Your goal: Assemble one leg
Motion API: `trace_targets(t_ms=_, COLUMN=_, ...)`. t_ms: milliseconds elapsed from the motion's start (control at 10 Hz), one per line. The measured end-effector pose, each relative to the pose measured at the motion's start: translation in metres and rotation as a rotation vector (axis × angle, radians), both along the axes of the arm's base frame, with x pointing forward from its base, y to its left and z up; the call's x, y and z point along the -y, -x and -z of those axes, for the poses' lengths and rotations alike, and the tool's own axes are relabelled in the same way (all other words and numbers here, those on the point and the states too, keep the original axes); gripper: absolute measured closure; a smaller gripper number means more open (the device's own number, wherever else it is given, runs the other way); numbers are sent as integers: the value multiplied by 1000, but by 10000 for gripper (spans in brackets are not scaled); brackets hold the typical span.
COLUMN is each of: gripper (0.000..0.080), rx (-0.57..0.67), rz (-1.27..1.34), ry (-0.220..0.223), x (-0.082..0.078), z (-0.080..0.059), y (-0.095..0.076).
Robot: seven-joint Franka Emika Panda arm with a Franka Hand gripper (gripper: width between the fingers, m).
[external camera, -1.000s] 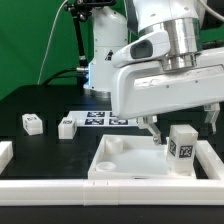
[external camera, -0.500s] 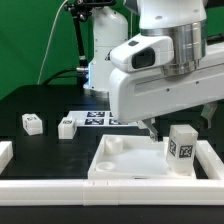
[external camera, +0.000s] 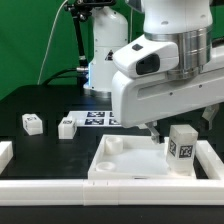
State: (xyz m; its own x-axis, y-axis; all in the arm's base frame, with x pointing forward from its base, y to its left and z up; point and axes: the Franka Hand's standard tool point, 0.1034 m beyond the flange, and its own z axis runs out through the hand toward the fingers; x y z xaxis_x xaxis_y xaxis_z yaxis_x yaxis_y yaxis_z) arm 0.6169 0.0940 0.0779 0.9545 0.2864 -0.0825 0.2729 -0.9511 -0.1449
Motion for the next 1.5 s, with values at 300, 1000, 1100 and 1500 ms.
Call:
trace_targets(t_ms=300, gripper=150, rx=66, rz=-49, ry=43, x=-2, z=-4, y=-11)
trace_targets(t_ms=1000, gripper=150, rx=111, rz=-19, ry=64, x=-7, z=-11, y=-21)
trace_targets(t_ms=1100, gripper=150, rx=120, rz=-12, ry=67, x=-7, z=-10, y=-23)
trace_targets(t_ms=1500, gripper=150, rx=149, rz=-50, ry=68, x=4, z=-5, y=-25)
